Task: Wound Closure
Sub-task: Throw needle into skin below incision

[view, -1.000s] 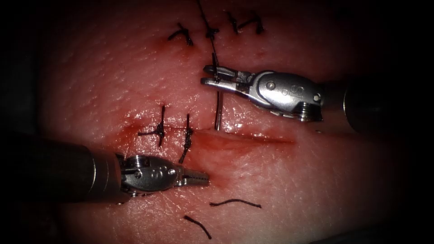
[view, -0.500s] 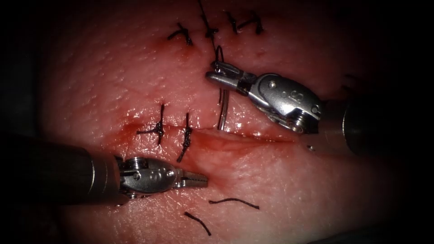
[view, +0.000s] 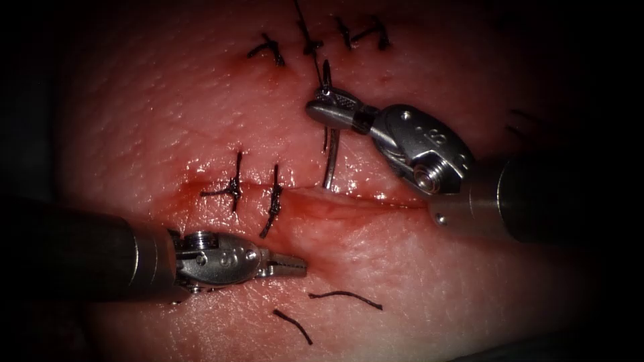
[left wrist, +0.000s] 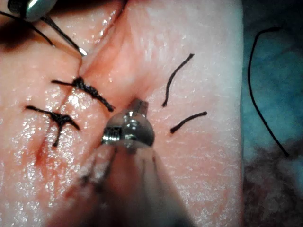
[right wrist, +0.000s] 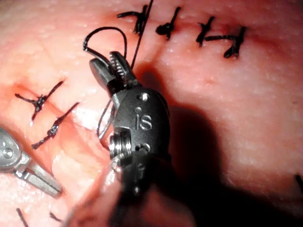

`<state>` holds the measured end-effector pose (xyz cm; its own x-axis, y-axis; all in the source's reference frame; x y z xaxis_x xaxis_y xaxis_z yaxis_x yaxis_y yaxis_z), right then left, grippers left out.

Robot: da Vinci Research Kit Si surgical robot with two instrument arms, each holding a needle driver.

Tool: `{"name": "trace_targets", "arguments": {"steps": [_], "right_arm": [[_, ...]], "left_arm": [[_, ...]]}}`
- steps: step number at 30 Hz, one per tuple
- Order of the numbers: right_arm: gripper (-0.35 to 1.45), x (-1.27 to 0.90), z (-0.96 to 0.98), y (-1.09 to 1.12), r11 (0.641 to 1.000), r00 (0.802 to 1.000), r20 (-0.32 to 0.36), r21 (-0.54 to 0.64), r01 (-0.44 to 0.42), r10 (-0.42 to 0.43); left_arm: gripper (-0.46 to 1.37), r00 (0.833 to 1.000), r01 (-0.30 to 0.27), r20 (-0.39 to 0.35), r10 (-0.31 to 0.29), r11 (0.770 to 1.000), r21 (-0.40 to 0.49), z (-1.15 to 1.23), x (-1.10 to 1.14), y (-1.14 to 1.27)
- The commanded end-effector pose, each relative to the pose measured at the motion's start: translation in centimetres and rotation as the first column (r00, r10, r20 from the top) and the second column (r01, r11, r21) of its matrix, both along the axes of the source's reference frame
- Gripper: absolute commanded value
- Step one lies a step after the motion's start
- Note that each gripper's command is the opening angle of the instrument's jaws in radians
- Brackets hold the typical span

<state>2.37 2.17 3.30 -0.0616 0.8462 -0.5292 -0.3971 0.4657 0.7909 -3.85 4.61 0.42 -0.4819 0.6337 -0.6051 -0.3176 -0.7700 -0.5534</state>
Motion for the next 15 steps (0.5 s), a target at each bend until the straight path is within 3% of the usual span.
{"name": "trace_targets", "arguments": {"steps": [1, 5, 9, 15], "right_arm": [[-0.35, 0.02, -0.01, 0.0, 1.0, 1.0, 0.006, 0.025, -0.004, 0.003], [-0.35, 0.02, -0.01, -0.06, 0.989, 0.999, 0.0, 0.141, -0.037, 0.037], [-0.35, 0.02, 0.0, -0.13, 0.945, 0.997, -0.003, 0.317, -0.076, 0.081], [-0.35, 0.07, 0.01, -0.27, 0.9, 0.995, -0.039, 0.431, -0.068, 0.094]], "left_arm": [[-0.35, 1.0, -0.007, 0.007, 0.007, 1.0, 0.005, -0.01, 0.01, 0.0], [-0.35, 1.0, -0.007, 0.007, 0.007, 1.0, 0.005, -0.01, 0.01, 0.0], [-0.35, 1.0, -0.008, 0.008, 0.008, 1.0, 0.006, 0.0, 0.01, 0.01], [-0.35, 1.0, -0.006, 0.006, 0.006, 1.0, 0.004, 0.0, 0.0, 0.02]]}}
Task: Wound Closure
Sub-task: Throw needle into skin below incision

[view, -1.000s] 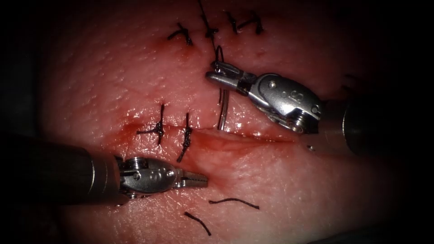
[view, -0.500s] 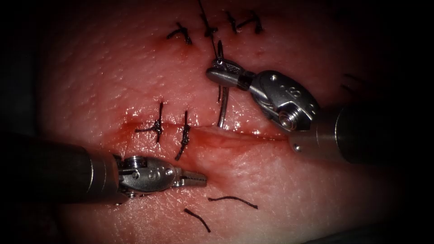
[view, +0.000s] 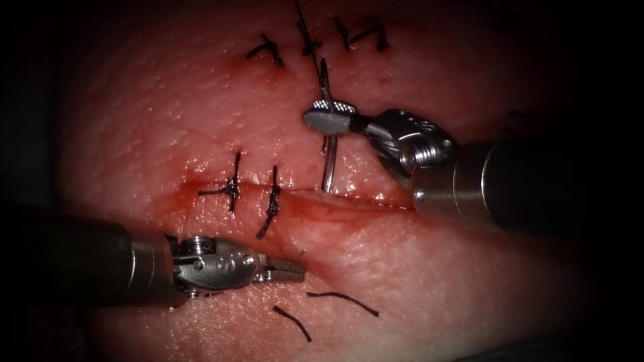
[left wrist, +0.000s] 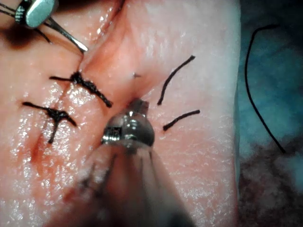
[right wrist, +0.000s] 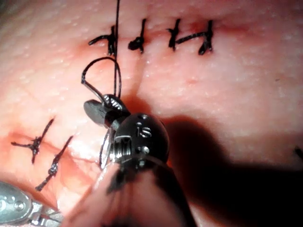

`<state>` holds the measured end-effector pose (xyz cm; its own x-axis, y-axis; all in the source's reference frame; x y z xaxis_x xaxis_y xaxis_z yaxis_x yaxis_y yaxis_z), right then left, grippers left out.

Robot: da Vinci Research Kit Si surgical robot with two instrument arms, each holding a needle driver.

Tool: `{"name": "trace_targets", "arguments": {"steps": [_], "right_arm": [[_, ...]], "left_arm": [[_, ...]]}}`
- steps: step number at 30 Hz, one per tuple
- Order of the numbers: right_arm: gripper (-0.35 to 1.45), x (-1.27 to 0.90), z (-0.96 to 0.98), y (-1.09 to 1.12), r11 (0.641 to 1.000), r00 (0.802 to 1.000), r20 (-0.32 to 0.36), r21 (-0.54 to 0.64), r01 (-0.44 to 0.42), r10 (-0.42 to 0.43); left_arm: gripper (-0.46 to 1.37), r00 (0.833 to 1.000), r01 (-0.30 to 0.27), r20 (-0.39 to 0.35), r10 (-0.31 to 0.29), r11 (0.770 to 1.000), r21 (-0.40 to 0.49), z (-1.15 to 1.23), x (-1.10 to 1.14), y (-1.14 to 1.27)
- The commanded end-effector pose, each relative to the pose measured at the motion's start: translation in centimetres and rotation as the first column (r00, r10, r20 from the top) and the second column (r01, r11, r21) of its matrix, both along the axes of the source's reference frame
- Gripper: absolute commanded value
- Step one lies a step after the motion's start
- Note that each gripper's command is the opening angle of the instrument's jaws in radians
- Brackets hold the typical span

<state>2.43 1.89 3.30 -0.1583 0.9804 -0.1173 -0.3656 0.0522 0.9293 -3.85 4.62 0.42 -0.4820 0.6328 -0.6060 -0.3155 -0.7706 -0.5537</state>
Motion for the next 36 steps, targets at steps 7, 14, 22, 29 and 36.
{"name": "trace_targets", "arguments": {"steps": [7, 14, 22, 29, 36], "right_arm": [[-0.35, 0.06, 0.02, -0.19, 0.991, 0.998, -0.055, 0.13, -0.006, 0.013], [-0.35, 0.08, 0.01, -0.47, 0.97, 0.995, -0.095, 0.243, -0.008, 0.032], [-0.35, 0.1, -0.03, -0.74, 0.953, 0.992, -0.12, 0.301, 0.004, 0.034], [-0.35, 0.15, -0.01, -0.91, 0.938, 0.99, -0.138, 0.346, 0.022, 0.028], [-0.35, 0.14, 0.0, -0.96, 0.934, 0.99, -0.141, 0.357, 0.022, 0.03]], "left_arm": [[-0.35, 1.0, -0.005, 0.005, 0.005, 1.0, 0.005, 0.01, 0.0, 0.0], [-0.35, 1.0, -0.005, 0.005, 0.005, 1.0, 0.005, 0.01, 0.0, 0.01], [-0.35, 1.0, -0.006, 0.007, 0.006, 1.0, 0.008, -0.01, 0.0, 0.03], [-0.35, 1.0, -0.003, 0.005, 0.003, 1.0, 0.008, -0.02, 0.0, 0.05], [-0.35, 1.0, -0.003, 0.006, 0.003, 1.0, 0.011, -0.03, -0.01, 0.08]]}}
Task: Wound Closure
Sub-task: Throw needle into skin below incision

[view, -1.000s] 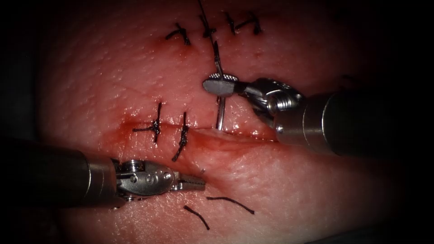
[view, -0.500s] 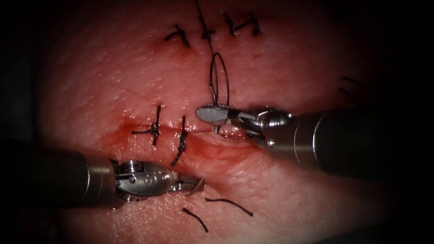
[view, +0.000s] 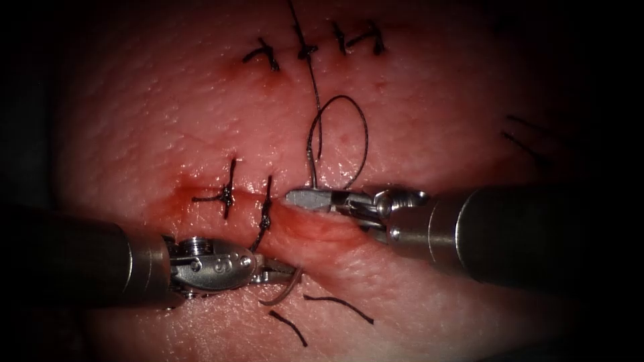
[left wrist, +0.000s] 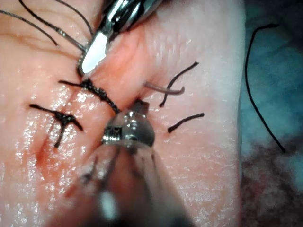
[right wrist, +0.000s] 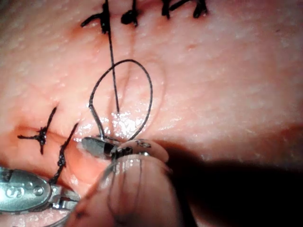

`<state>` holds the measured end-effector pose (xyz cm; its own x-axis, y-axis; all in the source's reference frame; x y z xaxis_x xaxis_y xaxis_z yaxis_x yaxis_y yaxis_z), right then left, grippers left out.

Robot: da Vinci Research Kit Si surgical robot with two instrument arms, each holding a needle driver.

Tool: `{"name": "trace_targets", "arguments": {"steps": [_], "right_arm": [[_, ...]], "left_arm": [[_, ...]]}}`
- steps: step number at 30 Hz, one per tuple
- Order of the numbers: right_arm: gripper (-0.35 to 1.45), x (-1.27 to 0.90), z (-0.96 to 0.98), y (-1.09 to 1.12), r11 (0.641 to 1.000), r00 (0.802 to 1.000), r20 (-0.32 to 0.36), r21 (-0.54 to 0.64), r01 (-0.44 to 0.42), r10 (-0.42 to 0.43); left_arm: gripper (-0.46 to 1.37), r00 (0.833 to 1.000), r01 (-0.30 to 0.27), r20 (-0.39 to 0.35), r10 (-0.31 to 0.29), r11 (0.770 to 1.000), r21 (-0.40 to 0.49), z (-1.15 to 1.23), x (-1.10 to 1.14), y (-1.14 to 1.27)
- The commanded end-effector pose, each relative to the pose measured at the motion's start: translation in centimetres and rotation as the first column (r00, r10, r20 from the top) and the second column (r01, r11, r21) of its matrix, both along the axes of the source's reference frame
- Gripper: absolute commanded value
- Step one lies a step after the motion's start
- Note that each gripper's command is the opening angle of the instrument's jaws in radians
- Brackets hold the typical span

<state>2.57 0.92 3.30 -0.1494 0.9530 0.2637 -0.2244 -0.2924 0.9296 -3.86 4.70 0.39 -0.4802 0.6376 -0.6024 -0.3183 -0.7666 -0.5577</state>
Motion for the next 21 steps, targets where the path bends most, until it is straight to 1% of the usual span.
{"name": "trace_targets", "arguments": {"steps": [1, 21], "right_arm": [[-0.35, 0.0, -0.01, 0.02, 1.0, 1.0, 0.007, 0.004, 0.0, 0.0], [-0.35, -0.01, 0.03, 0.1, 1.0, 1.0, 0.004, 0.002, -0.019, 0.019]], "left_arm": [[-0.35, 1.0, -0.006, 0.006, 0.006, 1.0, 0.006, 0.0, -0.01, 0.0], [-0.35, 1.0, -0.001, 0.006, 0.001, 1.0, 0.012, -0.02, -0.01, 0.0]]}}
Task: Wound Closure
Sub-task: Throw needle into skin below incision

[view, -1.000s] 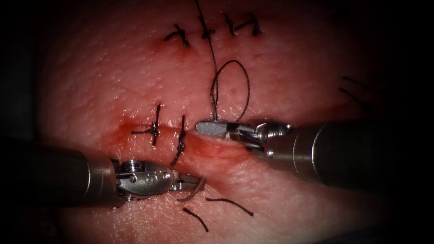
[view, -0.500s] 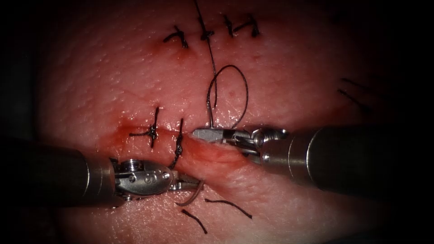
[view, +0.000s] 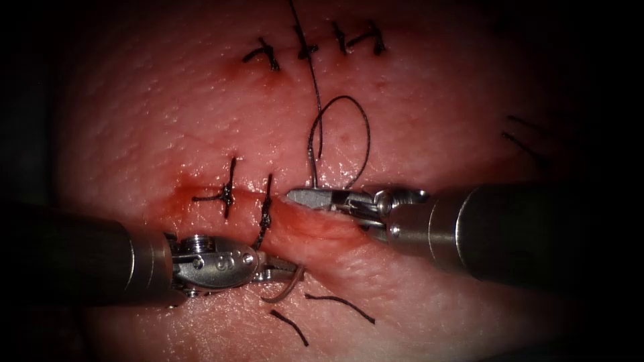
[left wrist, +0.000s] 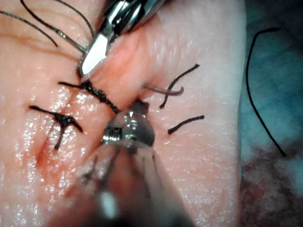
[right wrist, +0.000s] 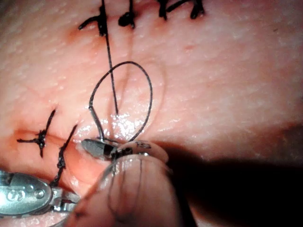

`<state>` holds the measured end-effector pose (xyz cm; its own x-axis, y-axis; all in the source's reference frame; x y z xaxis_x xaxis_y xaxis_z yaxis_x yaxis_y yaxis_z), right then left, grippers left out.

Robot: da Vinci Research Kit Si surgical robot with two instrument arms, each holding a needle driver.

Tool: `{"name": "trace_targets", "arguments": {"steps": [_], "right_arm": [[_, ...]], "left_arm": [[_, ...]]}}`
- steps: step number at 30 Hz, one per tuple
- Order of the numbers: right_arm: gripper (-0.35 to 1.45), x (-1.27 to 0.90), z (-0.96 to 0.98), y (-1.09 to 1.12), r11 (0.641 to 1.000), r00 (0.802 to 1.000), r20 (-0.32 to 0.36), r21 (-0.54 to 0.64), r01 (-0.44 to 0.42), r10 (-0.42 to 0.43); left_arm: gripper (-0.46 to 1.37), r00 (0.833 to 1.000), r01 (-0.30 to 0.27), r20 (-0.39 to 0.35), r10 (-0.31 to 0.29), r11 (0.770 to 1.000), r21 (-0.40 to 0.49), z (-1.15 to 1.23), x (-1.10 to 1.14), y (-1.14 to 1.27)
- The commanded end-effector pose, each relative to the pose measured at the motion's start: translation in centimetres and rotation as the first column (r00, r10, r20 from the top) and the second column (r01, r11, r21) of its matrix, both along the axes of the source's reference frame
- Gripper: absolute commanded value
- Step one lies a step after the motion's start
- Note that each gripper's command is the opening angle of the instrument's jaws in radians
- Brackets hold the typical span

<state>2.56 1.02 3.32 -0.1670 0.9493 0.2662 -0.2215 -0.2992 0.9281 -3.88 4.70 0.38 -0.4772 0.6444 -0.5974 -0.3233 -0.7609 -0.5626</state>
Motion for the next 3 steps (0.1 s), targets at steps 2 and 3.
{"name": "trace_targets", "arguments": {"steps": [2, 3], "right_arm": [[-0.35, 0.0, 0.0, 0.0, 1.0, 1.0, -0.002, -0.001, -0.003, 0.003], [-0.35, 0.0, 0.0, 0.0, 1.0, 1.0, -0.002, 0.005, -0.004, 0.004]], "left_arm": [[-0.35, 1.0, -0.007, 0.007, 0.007, 1.0, 0.005, -0.01, 0.01, 0.0], [-0.35, 1.0, -0.007, 0.007, 0.007, 1.0, 0.005, -0.01, 0.01, 0.0]]}}
